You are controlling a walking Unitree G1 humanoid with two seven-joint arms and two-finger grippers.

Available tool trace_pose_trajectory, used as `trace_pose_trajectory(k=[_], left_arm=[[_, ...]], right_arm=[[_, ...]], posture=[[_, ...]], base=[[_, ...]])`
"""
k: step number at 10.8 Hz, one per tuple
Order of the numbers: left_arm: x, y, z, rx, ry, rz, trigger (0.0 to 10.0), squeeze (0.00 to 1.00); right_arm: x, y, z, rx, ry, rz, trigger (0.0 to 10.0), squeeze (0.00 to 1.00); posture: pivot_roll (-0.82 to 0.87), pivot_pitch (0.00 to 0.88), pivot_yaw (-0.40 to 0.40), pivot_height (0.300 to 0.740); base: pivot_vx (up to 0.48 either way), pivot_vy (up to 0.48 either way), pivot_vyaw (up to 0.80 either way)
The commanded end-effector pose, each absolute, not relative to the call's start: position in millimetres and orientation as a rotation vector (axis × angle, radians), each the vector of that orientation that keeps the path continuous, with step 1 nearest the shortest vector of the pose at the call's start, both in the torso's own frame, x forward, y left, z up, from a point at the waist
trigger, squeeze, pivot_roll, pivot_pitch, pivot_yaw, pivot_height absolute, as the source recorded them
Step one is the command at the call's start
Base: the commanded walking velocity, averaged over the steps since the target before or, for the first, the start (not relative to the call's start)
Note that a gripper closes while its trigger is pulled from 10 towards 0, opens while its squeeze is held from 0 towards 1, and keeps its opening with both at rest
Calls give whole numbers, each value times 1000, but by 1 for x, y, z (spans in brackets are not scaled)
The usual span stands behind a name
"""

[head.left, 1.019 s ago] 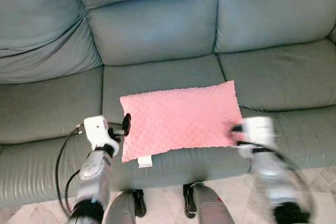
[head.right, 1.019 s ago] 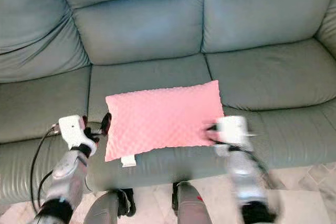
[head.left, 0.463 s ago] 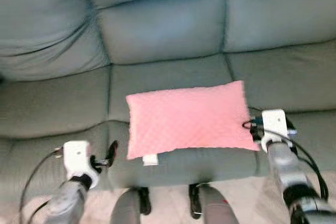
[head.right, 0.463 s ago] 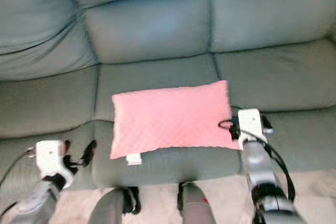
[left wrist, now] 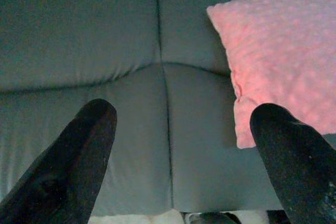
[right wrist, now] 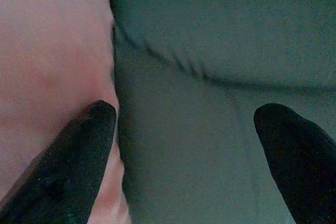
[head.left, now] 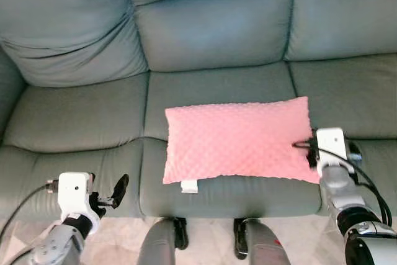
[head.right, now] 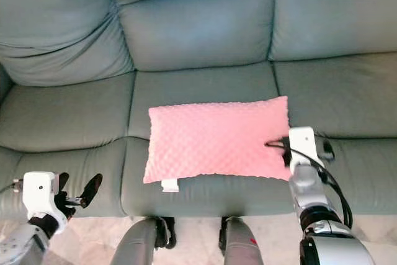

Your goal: Move the pillow to the sofa

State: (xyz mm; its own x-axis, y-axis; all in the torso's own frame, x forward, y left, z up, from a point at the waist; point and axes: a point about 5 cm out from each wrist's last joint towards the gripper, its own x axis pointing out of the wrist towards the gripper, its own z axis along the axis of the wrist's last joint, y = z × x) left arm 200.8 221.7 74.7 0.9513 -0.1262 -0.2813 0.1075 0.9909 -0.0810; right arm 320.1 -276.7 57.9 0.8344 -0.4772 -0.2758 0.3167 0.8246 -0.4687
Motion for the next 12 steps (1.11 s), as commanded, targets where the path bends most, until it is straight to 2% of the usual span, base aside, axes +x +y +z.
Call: trace_pose_trajectory(k=[1, 7, 9, 12], left_arm=[[192, 227, 73, -52, 334, -123, 10000, 0], [191, 223, 74, -55, 368, -139, 10000, 0], [191, 218, 74, -59, 370, -151, 10000, 0], [192, 217, 72, -61, 372, -154, 10000, 0]], right_arm=[[309, -278, 42, -371, 475, -447, 10000, 0], [331, -246, 52, -174, 402, -280, 10000, 0], [330, -243, 51, -213, 404, -256, 10000, 0], [313, -253, 33, -271, 480, -265, 10000, 0]], posture=[[86, 399, 176, 740], [91, 398, 177, 740], [86, 396, 173, 740], [79, 388, 164, 740]], base=[[0, 0, 0], [0, 0, 0], [0, 0, 0], [0, 0, 0]])
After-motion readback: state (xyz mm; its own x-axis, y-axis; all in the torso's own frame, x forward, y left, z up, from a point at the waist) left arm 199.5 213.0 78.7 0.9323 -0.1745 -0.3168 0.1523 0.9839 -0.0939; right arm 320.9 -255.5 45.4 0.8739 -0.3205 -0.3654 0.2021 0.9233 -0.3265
